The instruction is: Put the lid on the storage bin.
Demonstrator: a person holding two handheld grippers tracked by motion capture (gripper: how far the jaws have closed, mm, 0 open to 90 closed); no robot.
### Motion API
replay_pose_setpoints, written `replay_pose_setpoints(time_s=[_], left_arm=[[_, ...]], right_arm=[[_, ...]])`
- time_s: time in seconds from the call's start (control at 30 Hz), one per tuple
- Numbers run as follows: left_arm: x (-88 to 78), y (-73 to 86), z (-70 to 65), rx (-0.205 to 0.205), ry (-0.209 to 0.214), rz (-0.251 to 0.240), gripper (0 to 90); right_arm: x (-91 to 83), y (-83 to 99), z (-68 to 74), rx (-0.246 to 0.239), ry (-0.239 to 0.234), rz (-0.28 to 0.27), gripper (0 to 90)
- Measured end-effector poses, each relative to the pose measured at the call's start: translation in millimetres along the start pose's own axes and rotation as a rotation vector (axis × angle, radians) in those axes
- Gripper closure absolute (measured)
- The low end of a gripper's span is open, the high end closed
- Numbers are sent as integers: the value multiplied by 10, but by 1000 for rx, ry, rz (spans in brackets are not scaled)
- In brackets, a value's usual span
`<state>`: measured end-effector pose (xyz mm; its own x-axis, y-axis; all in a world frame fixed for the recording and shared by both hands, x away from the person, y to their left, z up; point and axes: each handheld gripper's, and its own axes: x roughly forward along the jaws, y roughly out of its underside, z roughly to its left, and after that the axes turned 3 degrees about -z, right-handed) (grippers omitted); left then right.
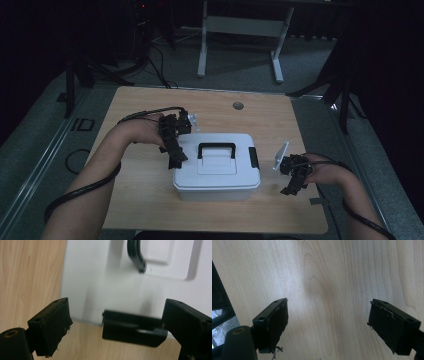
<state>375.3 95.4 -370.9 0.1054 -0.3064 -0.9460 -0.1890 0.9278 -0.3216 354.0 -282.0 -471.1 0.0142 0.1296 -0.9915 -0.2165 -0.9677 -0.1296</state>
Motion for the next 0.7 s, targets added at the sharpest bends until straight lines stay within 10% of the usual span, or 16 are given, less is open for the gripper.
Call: replay_pose_setpoints(time_s=[0.7], left_arm=[[-43,835,-67,-88,-22,-59,78]], right_arm=[[23,73,-6,21,12,3,156]])
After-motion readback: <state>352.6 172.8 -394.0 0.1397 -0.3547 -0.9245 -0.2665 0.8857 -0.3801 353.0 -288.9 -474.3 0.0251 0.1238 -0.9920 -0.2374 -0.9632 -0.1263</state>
